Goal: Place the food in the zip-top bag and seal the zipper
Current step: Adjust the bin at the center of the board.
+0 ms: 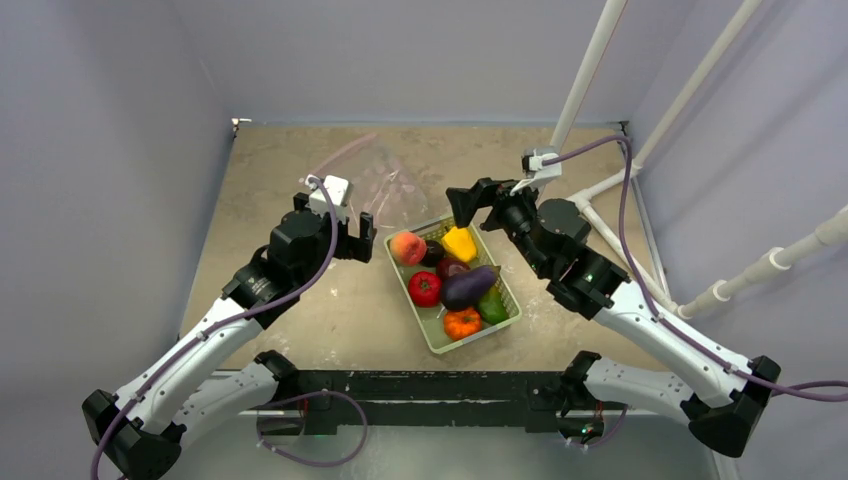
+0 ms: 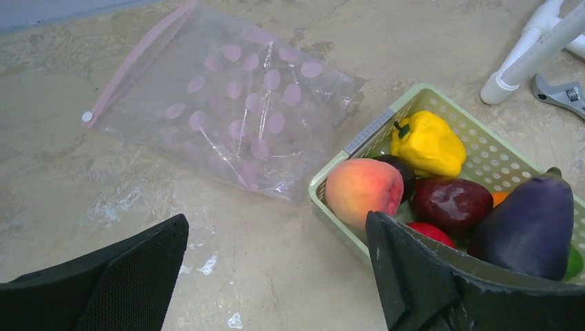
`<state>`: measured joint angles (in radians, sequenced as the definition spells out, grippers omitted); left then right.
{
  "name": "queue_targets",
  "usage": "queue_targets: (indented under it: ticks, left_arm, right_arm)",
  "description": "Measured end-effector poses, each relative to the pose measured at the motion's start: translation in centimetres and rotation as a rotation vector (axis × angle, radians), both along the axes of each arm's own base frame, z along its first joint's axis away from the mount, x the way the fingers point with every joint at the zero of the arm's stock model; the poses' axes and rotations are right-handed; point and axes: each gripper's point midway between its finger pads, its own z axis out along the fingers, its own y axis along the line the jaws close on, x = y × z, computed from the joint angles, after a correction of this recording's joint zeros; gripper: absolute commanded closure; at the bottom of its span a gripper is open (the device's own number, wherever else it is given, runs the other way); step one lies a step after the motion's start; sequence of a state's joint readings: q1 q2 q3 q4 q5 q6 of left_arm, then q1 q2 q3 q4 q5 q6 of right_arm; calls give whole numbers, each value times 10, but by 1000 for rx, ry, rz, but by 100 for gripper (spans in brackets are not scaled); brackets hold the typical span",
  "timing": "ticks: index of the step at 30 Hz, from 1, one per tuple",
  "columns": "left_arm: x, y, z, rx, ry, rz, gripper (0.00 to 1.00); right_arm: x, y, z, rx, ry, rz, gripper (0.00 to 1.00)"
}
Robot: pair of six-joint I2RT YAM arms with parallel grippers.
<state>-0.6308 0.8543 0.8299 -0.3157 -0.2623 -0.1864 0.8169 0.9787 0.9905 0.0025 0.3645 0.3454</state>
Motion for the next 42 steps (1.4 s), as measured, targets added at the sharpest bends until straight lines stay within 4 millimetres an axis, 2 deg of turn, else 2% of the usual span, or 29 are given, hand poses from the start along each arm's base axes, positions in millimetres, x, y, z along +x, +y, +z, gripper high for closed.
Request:
queue_targets:
  ticks: [9, 16, 21, 24, 28, 33, 42]
  left_arm:
    - [1, 1, -1, 9, -2, 3, 1]
    - [1, 1, -1, 10, -2, 5, 1]
    - [1, 3, 0, 12, -3, 12, 1]
    - [2, 5, -1, 17, -4, 26, 1]
    - [2, 8, -2, 24, -2, 37, 1]
    - [1, 14, 4, 21, -19, 63, 1]
    - [-2, 22, 15, 2, -56, 89, 1]
  right_arm:
    - [-2, -1, -13, -3, 62, -6, 1]
    - [-9, 5, -4, -30, 41, 54, 1]
    - [-14, 10, 8, -35, 33, 99, 6]
    - [-15, 16, 7, -47, 47, 129, 9]
    - [-15, 26, -8, -81, 93, 164, 16]
    - [-18, 40, -35, -129, 180, 210, 22]
    - [-36, 71, -86, -189, 342, 271, 38]
